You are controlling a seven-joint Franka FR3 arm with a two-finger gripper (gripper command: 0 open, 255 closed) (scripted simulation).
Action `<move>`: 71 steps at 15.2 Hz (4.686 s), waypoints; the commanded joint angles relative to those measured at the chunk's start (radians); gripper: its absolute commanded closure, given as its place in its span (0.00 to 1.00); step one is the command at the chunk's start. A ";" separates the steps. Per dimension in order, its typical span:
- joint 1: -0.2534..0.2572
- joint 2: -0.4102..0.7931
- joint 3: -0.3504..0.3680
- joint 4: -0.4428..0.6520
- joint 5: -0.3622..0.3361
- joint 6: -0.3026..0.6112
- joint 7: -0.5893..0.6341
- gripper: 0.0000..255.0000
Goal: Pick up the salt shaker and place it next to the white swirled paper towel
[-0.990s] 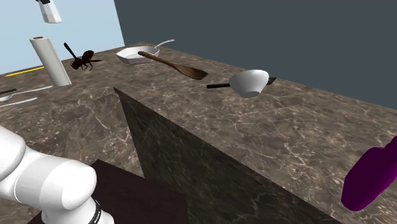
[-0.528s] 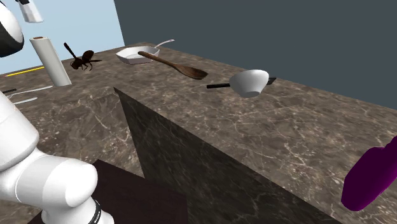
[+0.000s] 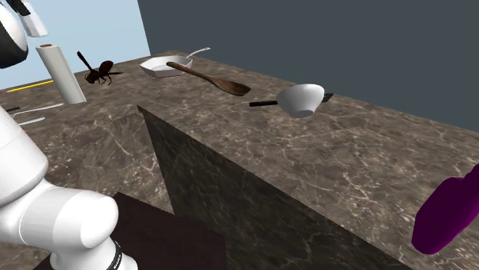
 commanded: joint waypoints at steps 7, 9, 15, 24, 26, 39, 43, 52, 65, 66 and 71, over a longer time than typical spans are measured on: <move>-0.017 -0.126 -0.061 -0.245 0.091 0.152 -0.038 1.00; -0.017 -0.148 -0.071 -0.296 0.104 0.185 -0.044 1.00; -0.011 -0.204 -0.092 -0.434 0.135 0.276 -0.056 1.00; 0.001 -0.262 -0.107 -0.611 0.164 0.403 -0.063 1.00; 0.004 -0.272 -0.108 -0.646 0.169 0.430 -0.064 1.00; 0.019 -0.308 -0.104 -0.852 0.188 0.603 -0.057 1.00; 0.022 -0.311 -0.098 -0.908 0.190 0.655 -0.052 1.00; 0.023 -0.310 -0.094 -0.942 0.191 0.690 -0.048 1.00; 0.030 -0.340 -0.110 -0.842 0.202 0.563 -0.057 0.00; 0.030 -0.340 -0.110 -0.842 0.202 0.563 -0.057 0.00; 0.030 -0.340 -0.110 -0.842 0.202 0.563 -0.057 0.00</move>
